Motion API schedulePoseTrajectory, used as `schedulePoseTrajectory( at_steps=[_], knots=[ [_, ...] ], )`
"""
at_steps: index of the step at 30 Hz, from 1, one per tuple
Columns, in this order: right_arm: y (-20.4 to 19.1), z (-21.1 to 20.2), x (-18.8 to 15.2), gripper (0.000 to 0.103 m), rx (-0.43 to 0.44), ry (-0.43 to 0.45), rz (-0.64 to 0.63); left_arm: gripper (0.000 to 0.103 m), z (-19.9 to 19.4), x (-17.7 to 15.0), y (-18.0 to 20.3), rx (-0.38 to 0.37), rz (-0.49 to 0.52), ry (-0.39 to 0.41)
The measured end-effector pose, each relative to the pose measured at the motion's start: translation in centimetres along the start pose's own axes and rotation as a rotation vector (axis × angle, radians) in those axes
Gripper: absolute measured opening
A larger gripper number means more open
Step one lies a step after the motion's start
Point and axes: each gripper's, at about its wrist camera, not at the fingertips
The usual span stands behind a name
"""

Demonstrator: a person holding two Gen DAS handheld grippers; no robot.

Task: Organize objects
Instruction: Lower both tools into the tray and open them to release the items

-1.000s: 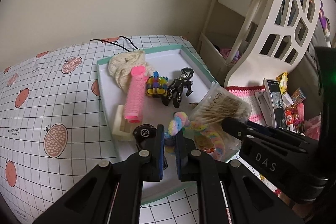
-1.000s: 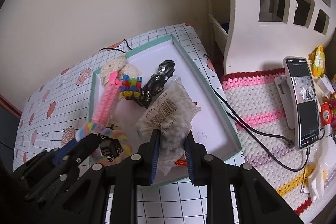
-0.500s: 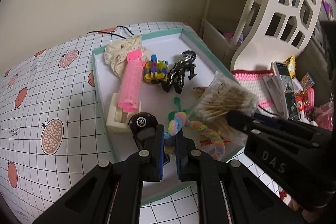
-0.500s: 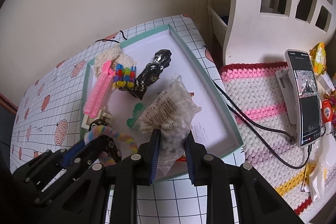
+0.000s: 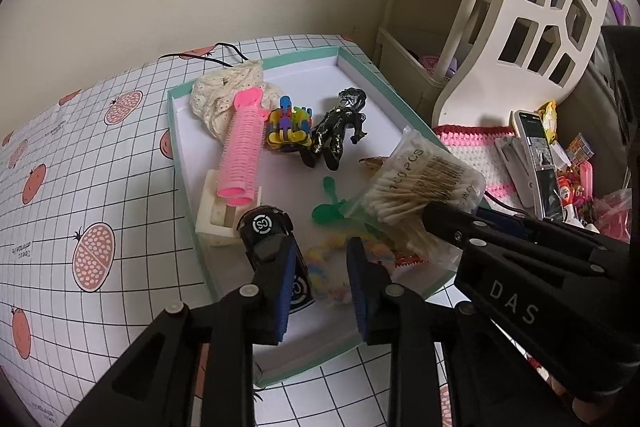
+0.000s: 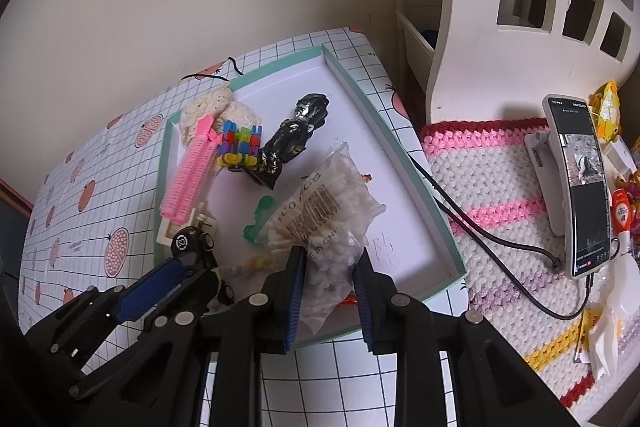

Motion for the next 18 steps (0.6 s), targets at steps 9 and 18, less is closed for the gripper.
schedulePoseTrajectory(
  at_steps=[9,18],
  knots=[
    [-0.5,-0.4,0.0,0.038,-0.024,0.012,-0.011,0.032,-1.4,0.1,-0.7,-0.005,0.005,0.017],
    [-1.6,-0.7,-0.1,0.053,-0.033,0.019,-0.023,0.051,-2.7,0.3,-3.5,0.006,-0.044,0.033]
  ],
)
Point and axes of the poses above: each gripper's, at about its wrist camera, not at the fingertips, and z roughly the way its jaws point, y to its right, x to its top, and after that the axes turned 3 degrees about -z, right-handed
